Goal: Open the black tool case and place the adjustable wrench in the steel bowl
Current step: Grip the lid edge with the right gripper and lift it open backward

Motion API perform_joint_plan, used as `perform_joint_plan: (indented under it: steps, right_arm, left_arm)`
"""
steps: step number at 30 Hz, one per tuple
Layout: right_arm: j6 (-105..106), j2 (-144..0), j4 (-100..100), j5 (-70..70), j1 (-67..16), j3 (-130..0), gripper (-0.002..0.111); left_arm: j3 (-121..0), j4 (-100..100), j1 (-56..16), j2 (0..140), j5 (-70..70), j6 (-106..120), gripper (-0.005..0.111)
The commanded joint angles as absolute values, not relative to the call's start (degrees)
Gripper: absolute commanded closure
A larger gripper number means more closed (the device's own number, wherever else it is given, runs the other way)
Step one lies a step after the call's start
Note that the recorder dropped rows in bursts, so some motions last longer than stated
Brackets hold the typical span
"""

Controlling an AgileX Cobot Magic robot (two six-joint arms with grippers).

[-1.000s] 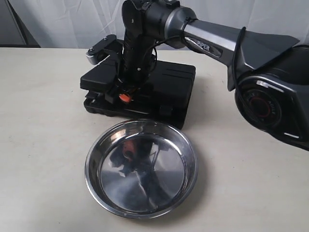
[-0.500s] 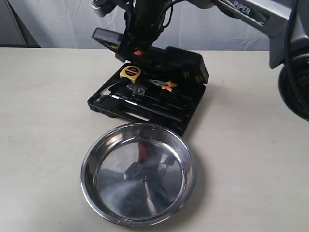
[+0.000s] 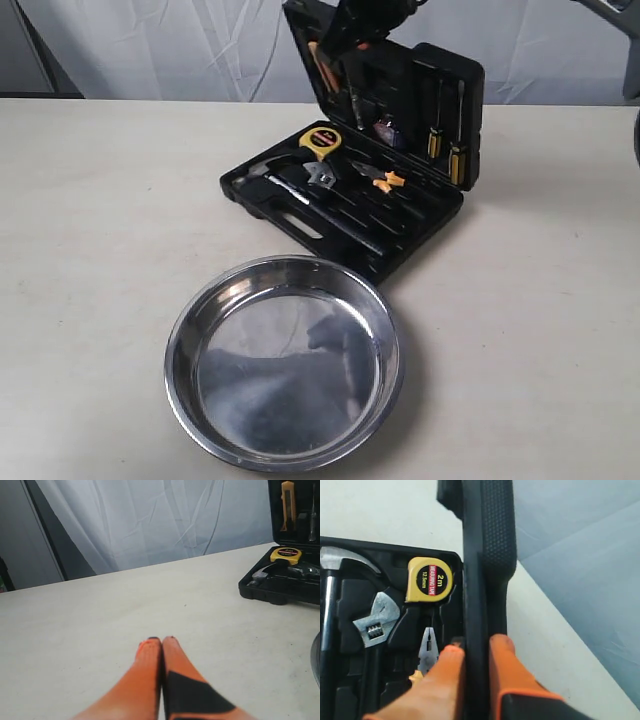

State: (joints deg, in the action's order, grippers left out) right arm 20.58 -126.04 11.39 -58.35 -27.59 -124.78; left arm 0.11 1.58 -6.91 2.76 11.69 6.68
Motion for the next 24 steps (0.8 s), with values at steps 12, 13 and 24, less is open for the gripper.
perform_joint_plan:
  steps: [12, 13, 24]
  right_arm:
    - [19.5, -127.0, 8.4, -60.2, -14.7, -124.6, 0.109]
    - [19.5, -127.5, 8.3, -60.2, -14.1, -124.6, 0.109]
    - [15.9, -128.5, 10.8, -56.7, -13.1, -124.6, 0.088]
  left_arm:
    - [0.0, 1.8, -6.8, 2.4, 11.1, 6.5, 0.106]
    - [0.0, 1.8, -6.8, 2.4, 11.1, 6.5, 0.106]
    - [0.0, 1.8, -6.8, 2.4, 11.1, 6.5, 0.106]
